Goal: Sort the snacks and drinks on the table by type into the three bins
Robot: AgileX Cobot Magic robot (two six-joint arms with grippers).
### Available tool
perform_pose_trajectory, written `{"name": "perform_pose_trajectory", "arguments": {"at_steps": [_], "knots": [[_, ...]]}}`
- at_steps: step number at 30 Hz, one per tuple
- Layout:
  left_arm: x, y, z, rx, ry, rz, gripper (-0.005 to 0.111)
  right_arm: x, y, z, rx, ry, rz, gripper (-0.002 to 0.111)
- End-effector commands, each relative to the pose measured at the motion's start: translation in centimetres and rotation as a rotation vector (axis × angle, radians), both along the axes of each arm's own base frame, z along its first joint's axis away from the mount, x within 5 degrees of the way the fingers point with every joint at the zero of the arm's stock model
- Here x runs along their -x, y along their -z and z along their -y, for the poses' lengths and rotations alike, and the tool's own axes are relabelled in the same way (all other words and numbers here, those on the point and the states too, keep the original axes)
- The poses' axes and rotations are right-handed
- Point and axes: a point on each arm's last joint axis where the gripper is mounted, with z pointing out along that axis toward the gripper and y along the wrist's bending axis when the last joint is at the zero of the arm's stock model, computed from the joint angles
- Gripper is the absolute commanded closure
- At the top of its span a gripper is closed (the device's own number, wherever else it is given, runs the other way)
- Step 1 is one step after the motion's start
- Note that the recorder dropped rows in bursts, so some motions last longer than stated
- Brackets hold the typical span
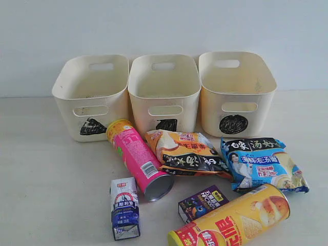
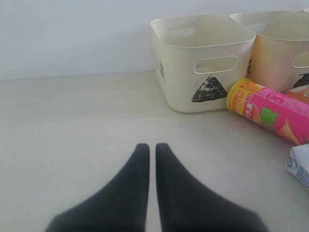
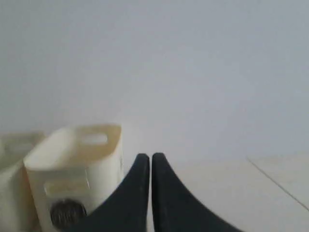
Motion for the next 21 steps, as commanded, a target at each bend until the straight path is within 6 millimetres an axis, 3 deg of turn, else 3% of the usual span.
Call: {"name": "perform_pose_trajectory", "arguments": {"at_steps": [1,7,13,17,21], "knots": [[0.0,0.1,0.0,-0.002,-0.002,0.001,0.102,0.7,-2.2,0.1,-0.171,-0.036,0.274,0.109],[0.0,0.1,0.0,-0.002,-0.002,0.002,0.102,1.6,-4.0,0.1,-0.23,-0.079,0.462,0.109],[0.0,0.1,0.0,-0.002,-0.002,0.002,0.102,1.2,-8.7,-0.1,-0.172,-0.074,0.443,0.109],[0.0,0.1,0.0,-0.002,-0.002,0.002,0.102,-1.1,-11.6,-0.1,-0.096,-0.07,0.372,0.109],[0.0,0.1,0.0,-0.002,-0.002,0.002,0.102,-5.9,-14.8,0.2,-0.022,-0.047,0.158,0.109]]}}
